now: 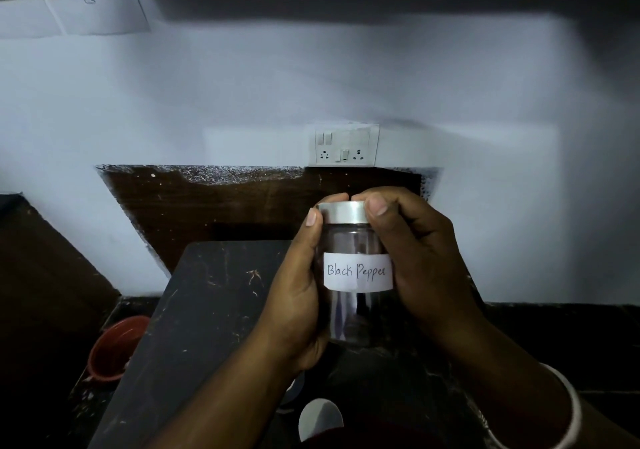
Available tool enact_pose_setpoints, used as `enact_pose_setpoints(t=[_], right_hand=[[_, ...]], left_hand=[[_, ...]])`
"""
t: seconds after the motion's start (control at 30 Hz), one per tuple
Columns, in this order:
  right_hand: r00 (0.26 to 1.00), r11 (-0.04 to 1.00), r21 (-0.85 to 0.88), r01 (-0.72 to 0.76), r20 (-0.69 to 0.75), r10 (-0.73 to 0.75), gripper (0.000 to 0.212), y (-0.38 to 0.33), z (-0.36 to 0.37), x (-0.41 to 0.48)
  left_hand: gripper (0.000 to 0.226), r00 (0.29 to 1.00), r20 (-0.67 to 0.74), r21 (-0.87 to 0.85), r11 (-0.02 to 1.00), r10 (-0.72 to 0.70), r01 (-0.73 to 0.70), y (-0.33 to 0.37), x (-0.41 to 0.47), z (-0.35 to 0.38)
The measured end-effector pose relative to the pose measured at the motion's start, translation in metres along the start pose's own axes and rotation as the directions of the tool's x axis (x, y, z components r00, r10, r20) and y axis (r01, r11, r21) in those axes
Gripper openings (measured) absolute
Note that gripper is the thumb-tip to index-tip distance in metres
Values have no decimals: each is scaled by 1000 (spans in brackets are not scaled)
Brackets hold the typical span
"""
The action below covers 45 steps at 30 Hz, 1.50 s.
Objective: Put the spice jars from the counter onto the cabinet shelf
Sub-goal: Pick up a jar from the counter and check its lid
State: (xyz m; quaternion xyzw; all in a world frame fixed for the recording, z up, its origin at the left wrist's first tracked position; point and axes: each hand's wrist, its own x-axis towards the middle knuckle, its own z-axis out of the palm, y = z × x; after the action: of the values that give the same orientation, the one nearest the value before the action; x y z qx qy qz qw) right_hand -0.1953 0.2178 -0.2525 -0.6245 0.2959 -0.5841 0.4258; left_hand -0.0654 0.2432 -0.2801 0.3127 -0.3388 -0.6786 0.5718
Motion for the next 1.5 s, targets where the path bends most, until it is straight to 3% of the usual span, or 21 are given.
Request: enact_pose_setpoints(t=[0.17, 0.53, 0.67, 0.83, 1.03, 1.13, 1.17, 1.23, 1.3, 1.37, 1.4, 1.43, 1.5], right_hand=[[1000, 1000, -6, 17, 0, -17, 18, 0, 2, 1], [997, 995, -95, 29, 70, -23, 18, -5, -1, 7], [987, 983, -181, -35, 151, 62, 61, -11, -7, 12], [977, 873, -482, 79, 212, 29, 98, -35, -7, 26], [980, 781, -595, 191, 164, -115, 97, -72, -16, 76], [964, 693, -671, 264, 155, -217, 98, -88, -25, 121], [955, 661, -695, 282, 142, -259, 97, -93, -29, 137], [932, 617, -723, 310, 105, -346, 95, -105, -37, 175], [903, 582, -743, 330, 70, -423, 92, -116, -42, 218], [879, 540, -770, 340, 56, -474, 90, -123, -44, 264], [880, 526, -785, 327, 50, -472, 90, -124, -43, 286], [890, 517, -800, 304, 45, -453, 90, -124, -42, 308], [932, 500, -832, 240, 54, -359, 87, -115, -42, 345]], left_hand=[[82, 999, -33, -26, 1000, 1, -2, 0, 3, -2], [72, 997, 4, 35, 996, 83, -83, 6, 9, -4], [66, 987, 21, 56, 986, 157, -158, 23, 20, -2], [53, 951, 68, 144, 941, 300, -307, 58, 40, 11], [46, 886, 170, 266, 846, 431, -463, 107, 80, 37], [61, 836, 174, 544, 657, 520, -521, 144, 117, 55], [65, 794, 173, 653, 535, 583, -536, 157, 132, 59], [61, 644, 231, 799, 236, 729, -554, 189, 164, 64], [51, 539, 326, 898, -77, 777, -432, 222, 203, 66], [44, 554, 377, 920, -370, 742, -131, 252, 237, 67], [44, 581, 381, 884, -467, 720, -1, 263, 251, 64], [46, 615, 377, 842, -532, 692, 83, 272, 264, 63], [53, 718, 310, 819, -559, 624, 132, 279, 278, 57]])
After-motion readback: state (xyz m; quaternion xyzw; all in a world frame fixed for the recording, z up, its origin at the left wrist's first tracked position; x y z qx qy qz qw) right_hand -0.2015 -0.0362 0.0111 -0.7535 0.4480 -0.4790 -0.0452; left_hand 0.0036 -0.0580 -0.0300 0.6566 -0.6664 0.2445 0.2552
